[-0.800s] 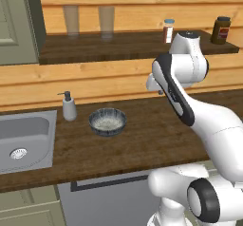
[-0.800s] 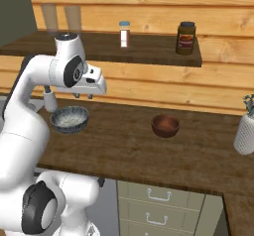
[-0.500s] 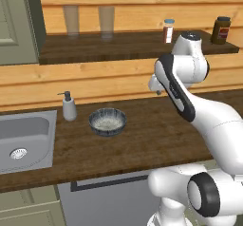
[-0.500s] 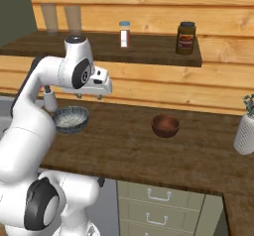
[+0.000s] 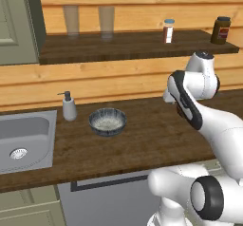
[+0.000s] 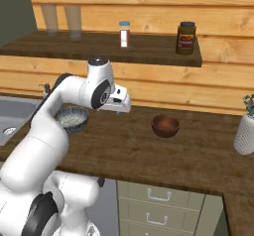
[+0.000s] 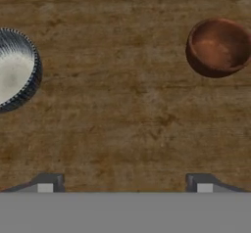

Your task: Pick up the bowls on the counter and stack them on top of one another in the open cabinet. Place the smaller bowl on top of the larger bowl.

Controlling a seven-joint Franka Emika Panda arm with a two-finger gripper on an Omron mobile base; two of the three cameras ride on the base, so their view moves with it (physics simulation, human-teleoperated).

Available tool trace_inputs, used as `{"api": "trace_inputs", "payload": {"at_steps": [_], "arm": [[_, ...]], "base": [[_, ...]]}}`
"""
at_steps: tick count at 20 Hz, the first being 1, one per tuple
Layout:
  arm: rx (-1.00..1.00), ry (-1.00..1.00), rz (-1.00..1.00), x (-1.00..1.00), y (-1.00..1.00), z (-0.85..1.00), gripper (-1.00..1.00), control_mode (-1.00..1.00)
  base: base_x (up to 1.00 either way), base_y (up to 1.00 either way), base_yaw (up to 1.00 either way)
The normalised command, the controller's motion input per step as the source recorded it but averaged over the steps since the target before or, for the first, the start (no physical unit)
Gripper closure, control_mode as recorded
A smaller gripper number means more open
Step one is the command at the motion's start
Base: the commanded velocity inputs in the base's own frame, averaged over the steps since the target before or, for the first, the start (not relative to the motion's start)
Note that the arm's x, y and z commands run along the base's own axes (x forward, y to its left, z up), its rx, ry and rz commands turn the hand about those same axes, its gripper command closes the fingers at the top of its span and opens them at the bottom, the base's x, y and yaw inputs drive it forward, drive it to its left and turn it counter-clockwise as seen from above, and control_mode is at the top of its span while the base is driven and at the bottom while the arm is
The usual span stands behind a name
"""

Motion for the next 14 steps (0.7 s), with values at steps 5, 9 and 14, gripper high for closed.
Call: {"api": "trace_inputs", "payload": {"at_steps": [5,9,14], "arm": [[0.04,-0.02,-0.07,0.07,-0.75,-0.36,-1.00,-1.00],[0.14,0.08,-0.22,0.37,-0.99,-0.13,-1.00,-1.00],[0.14,0.04,-0.26,0.40,-0.83,-0.15,-1.00,-1.00]], "base": [[0.00,0.00,0.00],[0.00,0.00,0.00],[0.00,0.00,0.00]]}}
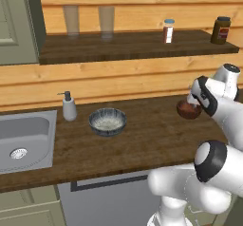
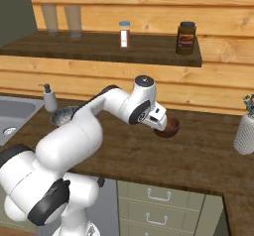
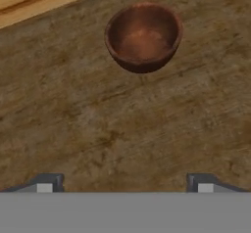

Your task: Pick up the bowls on the counter and stack them on top of one another in the open cabinet. Place the smaller bowl on top of the larger bowl.

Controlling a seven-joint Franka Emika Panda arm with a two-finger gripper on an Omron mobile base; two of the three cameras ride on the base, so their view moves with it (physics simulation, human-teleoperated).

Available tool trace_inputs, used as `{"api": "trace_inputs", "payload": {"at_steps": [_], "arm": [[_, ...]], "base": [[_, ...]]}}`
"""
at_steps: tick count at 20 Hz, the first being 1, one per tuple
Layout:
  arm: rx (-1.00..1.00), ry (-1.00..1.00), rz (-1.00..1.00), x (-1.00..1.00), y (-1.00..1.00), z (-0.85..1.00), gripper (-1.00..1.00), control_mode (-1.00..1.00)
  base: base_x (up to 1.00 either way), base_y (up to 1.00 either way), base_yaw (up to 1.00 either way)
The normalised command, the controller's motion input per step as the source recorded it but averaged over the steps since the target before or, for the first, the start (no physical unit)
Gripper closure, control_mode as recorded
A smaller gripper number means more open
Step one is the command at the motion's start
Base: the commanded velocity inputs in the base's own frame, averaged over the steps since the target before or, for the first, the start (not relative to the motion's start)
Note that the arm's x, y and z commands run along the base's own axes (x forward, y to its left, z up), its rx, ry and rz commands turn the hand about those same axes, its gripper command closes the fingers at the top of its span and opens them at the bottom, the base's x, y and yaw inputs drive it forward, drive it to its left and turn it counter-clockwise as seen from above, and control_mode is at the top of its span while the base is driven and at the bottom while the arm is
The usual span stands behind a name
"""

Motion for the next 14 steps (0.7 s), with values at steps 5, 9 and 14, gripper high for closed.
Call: {"api": "trace_inputs", "payload": {"at_steps": [5,9,14], "arm": [[0.07,0.00,-0.21,0.30,-0.57,-0.08,-1.00,-1.00],[0.00,0.00,-0.21,0.25,-0.05,-0.54,-1.00,-1.00],[0.00,0.00,-0.18,0.37,-0.02,-0.56,-1.00,-1.00]], "base": [[0.00,0.00,0.00],[0.00,0.00,0.00],[0.00,0.00,0.00]]}}
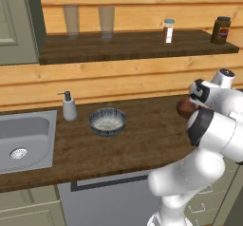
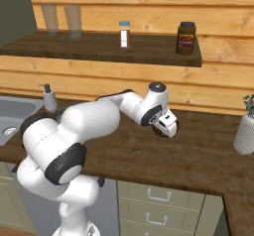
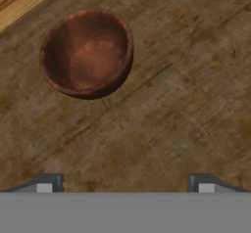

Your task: Pick up the bowls on the counter and stack them on top of one another in the open cabinet. Place the smaller bowl on top of the larger bowl.

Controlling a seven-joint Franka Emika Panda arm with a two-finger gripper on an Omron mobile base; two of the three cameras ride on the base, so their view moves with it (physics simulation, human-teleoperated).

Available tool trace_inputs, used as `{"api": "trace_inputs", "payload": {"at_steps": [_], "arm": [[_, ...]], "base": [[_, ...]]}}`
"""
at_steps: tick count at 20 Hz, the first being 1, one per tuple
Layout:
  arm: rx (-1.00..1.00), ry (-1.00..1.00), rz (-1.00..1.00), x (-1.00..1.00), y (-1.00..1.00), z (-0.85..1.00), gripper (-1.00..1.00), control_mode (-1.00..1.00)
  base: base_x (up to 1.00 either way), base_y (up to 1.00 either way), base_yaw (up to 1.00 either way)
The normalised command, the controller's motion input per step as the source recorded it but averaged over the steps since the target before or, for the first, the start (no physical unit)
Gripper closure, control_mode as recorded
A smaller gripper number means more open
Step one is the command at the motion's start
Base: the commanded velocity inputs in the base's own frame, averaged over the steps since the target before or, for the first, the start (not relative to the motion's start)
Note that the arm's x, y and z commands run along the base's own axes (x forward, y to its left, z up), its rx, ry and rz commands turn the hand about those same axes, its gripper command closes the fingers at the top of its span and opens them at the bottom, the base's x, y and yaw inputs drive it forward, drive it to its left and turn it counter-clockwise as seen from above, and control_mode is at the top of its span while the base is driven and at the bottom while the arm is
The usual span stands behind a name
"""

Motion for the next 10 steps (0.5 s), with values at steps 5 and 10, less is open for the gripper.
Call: {"api": "trace_inputs", "payload": {"at_steps": [5,10], "arm": [[0.00,0.00,-0.11,0.43,-0.16,-0.19,-1.00,-1.00],[0.02,0.00,-0.09,0.28,-0.36,-0.08,-1.00,-1.00]], "base": [[0.00,0.00,0.00],[0.00,0.00,0.00]]}}
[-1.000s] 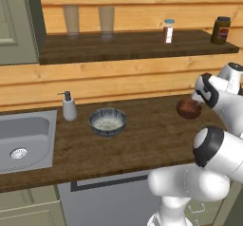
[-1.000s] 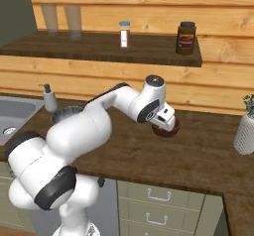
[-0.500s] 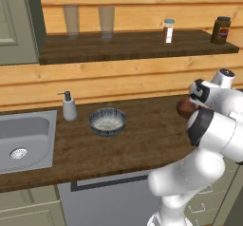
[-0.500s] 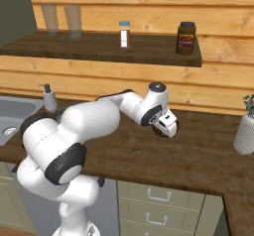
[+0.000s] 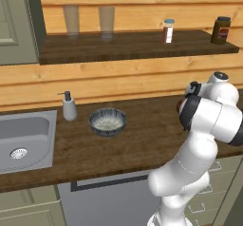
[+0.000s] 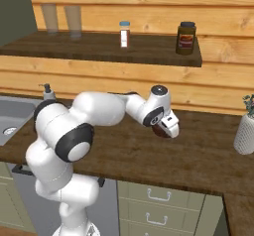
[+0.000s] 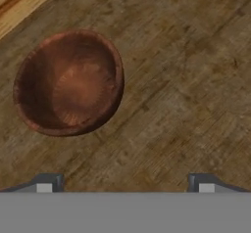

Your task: Pick up the bowls on the counter and stack them on top of one another in the open cabinet. Place the smaller bowl on top of the larger bowl.

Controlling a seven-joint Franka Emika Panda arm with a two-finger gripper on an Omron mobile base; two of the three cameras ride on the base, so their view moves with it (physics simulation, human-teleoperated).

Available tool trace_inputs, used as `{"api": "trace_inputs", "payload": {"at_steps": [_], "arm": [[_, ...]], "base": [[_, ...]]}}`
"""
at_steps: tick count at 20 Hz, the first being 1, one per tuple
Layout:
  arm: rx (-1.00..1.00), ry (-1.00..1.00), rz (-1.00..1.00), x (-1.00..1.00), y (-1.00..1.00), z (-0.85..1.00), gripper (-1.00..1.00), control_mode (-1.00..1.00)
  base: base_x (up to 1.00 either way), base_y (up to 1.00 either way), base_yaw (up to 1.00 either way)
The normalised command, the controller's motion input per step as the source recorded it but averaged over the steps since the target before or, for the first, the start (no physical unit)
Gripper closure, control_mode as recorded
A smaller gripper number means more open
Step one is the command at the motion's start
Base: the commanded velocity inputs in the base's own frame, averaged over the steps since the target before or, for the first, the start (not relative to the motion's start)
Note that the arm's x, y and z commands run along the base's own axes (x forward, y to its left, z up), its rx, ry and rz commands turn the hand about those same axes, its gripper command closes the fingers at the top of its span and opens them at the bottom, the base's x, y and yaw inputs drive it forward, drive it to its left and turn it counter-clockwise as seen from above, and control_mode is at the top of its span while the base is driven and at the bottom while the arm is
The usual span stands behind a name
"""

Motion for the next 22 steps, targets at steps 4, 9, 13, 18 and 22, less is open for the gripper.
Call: {"api": "trace_inputs", "payload": {"at_steps": [4,9,13,18,22], "arm": [[0.04,0.00,-0.08,0.18,-0.30,0.00,-1.00,-1.00],[0.00,0.17,0.00,0.27,-0.11,-0.05,-1.00,-1.00],[0.00,0.11,0.00,0.33,0.00,-0.38,-1.00,-1.00],[0.02,0.00,0.00,0.04,0.00,-0.27,-1.00,-1.00],[0.03,0.00,-0.01,0.17,0.00,-0.22,-1.00,-1.00]], "base": [[0.00,0.00,0.00],[0.00,0.00,0.00],[0.00,0.00,0.00],[0.00,0.00,0.00],[0.00,0.00,0.00]]}}
